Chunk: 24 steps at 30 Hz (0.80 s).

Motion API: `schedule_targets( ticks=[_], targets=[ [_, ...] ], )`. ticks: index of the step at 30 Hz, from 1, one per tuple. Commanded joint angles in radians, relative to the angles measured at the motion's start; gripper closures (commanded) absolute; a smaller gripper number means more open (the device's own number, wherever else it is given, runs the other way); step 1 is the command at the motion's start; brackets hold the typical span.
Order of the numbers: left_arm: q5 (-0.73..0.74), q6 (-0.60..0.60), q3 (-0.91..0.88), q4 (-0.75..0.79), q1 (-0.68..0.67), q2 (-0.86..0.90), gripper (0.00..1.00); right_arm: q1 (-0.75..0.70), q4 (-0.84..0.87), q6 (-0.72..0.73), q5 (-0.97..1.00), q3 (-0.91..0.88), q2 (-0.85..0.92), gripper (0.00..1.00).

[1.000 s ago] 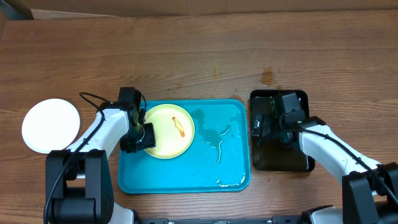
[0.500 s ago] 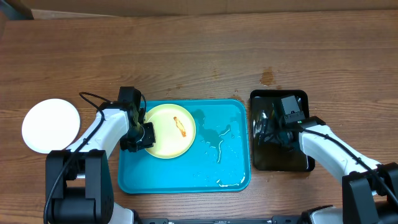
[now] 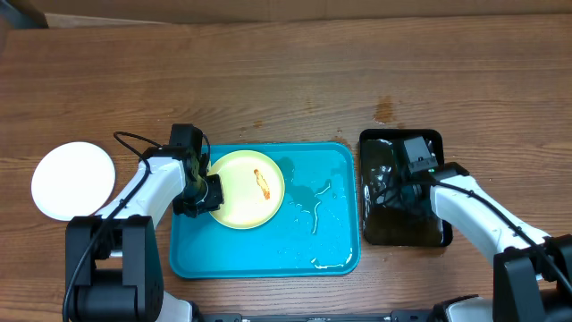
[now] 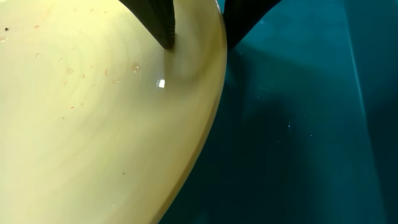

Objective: Clean dirty plates on tray and stack at the side
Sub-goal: 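Dip the sponge in the black water tray with right gripper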

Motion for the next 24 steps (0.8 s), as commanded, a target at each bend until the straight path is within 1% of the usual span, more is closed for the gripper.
schedule_targets(
  ticks=[1,2,4,5,13,16,17,19,20,21,22,23,24],
  targets=[
    [0.004,0.003,-0.033,0.010,-0.001,0.014,0.72,-0.005,0.026,-0.042,0.017,0.061,-0.001,0.03],
    [0.003,-0.003,-0.033,0.010,-0.001,0.014,0.72,-0.005,0.038,-0.042,0.029,0.061,0.000,0.01],
    [0.003,-0.004,-0.033,0.012,-0.001,0.014,0.71,-0.005,0.065,-0.040,0.065,0.060,0.004,0.01],
    [0.003,-0.004,-0.033,0.014,-0.001,0.014,0.71,-0.005,0.105,-0.034,0.089,0.052,0.011,0.01],
    [0.004,-0.004,-0.033,0.018,-0.001,0.014,0.71,-0.004,0.331,-0.034,0.138,0.002,0.064,0.01],
    [0.004,-0.004,-0.033,0.018,-0.001,0.014,0.71,-0.004,0.377,-0.034,0.139,0.002,0.091,0.02],
    [0.004,-0.004,-0.033,0.019,-0.001,0.014,0.71,-0.004,0.380,-0.034,0.136,0.002,0.102,0.08],
    [0.004,-0.006,-0.033,0.019,-0.001,0.014,0.71,-0.004,0.360,-0.034,0.135,0.001,0.117,0.31],
    [0.004,-0.008,-0.033,0.019,-0.001,0.014,0.71,-0.004,0.341,-0.034,0.133,0.001,0.122,0.57],
    [0.004,-0.008,-0.033,0.020,-0.001,0.014,0.71,-0.004,0.314,-0.034,0.127,0.001,0.124,0.78],
    [0.004,-0.008,-0.033,0.021,-0.001,0.014,0.71,-0.004,0.284,-0.034,0.124,0.001,0.124,0.92],
    [0.004,-0.008,-0.033,0.021,-0.001,0.014,0.71,-0.004,0.246,-0.034,0.119,0.001,0.124,0.96],
    [0.004,-0.008,-0.033,0.022,-0.001,0.014,0.71,-0.004,0.214,-0.034,0.109,0.001,0.122,0.96]
  ],
)
